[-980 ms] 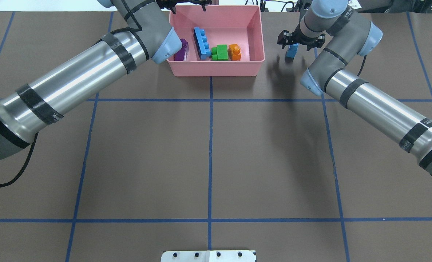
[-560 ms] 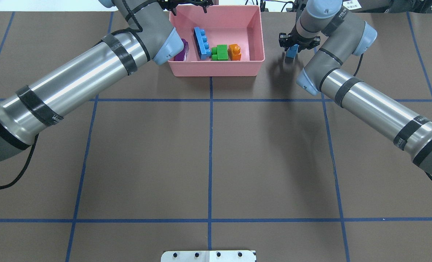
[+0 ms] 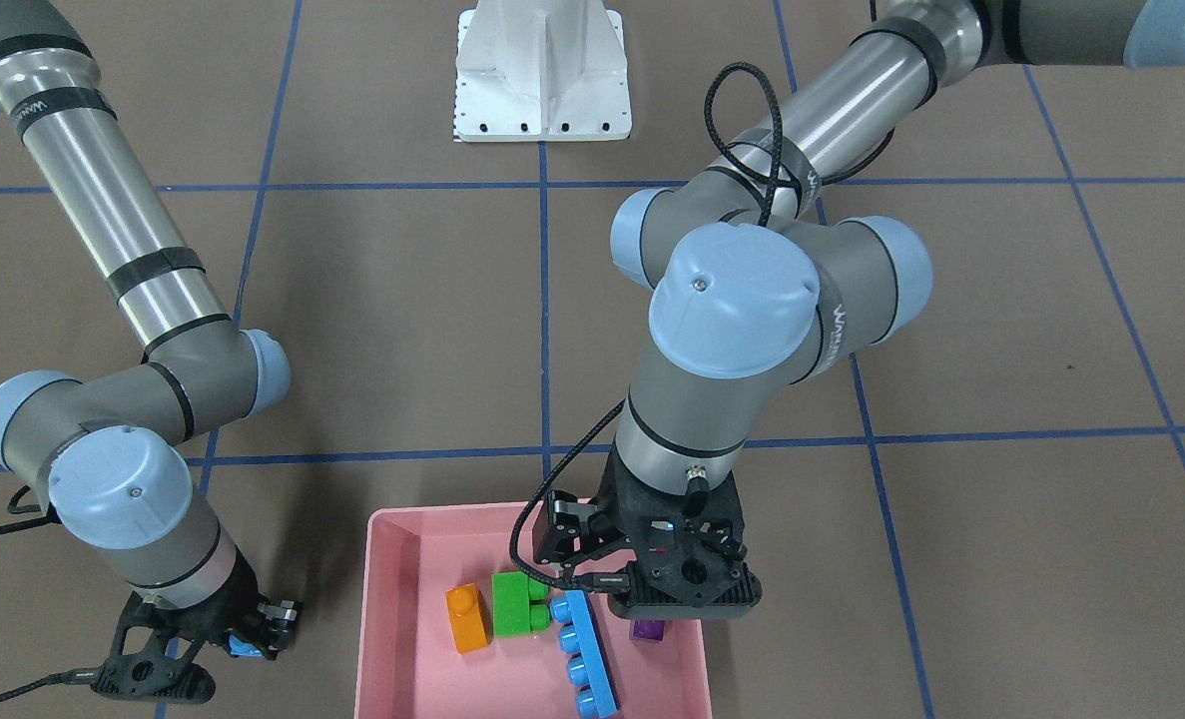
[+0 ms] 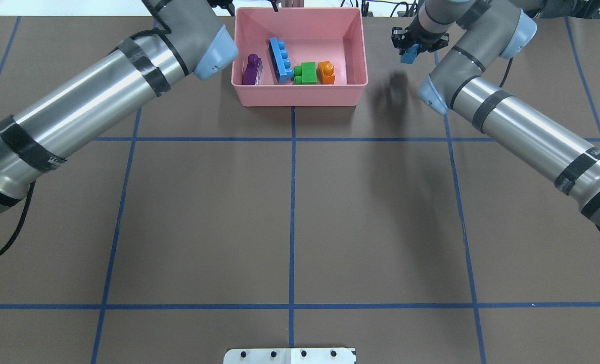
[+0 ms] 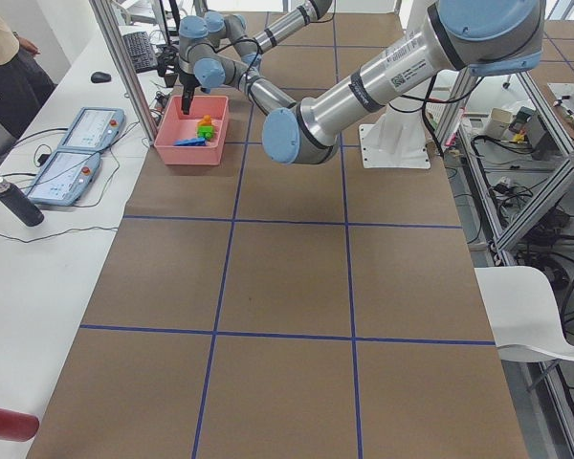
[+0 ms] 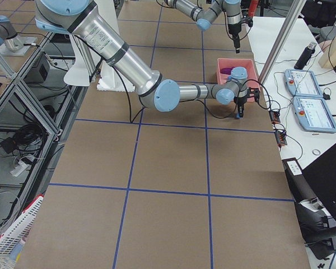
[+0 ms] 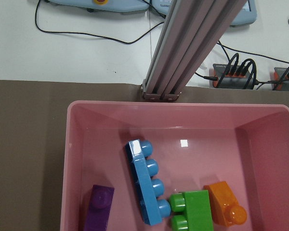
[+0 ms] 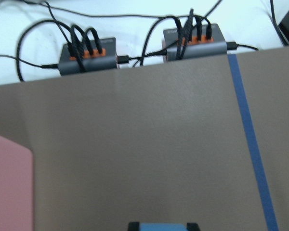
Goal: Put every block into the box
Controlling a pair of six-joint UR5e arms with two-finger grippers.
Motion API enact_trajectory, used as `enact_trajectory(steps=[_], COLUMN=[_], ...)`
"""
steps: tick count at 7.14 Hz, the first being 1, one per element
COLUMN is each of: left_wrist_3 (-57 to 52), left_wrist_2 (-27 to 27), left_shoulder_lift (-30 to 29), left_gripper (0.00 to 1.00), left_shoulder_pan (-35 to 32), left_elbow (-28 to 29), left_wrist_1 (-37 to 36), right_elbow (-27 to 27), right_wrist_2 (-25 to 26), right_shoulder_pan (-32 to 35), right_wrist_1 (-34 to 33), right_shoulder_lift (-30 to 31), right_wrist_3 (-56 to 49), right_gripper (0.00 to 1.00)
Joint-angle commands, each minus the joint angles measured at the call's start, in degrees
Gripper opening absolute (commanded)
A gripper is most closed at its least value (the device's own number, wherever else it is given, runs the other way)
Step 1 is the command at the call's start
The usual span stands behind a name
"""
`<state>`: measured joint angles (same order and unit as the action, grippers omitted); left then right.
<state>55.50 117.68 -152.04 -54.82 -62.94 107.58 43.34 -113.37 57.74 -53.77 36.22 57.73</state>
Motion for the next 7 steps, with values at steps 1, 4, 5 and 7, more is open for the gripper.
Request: enact_trajectory(steps=[1, 4, 5, 7], left_wrist_3=[-12.4, -34.0, -40.6, -49.1], left_wrist_2=[2.0, 5.2, 7.8, 8.4], left_shoulder_lift=[10.0, 27.9, 32.5, 40.2], left_gripper=[1.00, 1.00, 1.00, 1.00], left_shoulder_pan=[-4.1, -12.5, -16.6, -22.4], left_elbow=[-15.9, -34.1, -36.4, -39.2], left_wrist_1=[-13.8, -25.4, -25.5, -25.5], right_elbow=[3.4, 5.3, 5.4, 8.0], right_wrist_2=[-2.6, 1.5, 4.8, 6.0], right_shoulder_pan=[1.6, -5.5, -8.1, -10.5], right_wrist_1=[-10.8, -10.8, -10.7, -11.0], right_shoulder_lift=[-6.5, -8.9, -8.9, -8.0], right_wrist_3=[1.7, 13.2, 13.4, 13.8], right_gripper=[0.00, 0.00, 0.00, 0.99])
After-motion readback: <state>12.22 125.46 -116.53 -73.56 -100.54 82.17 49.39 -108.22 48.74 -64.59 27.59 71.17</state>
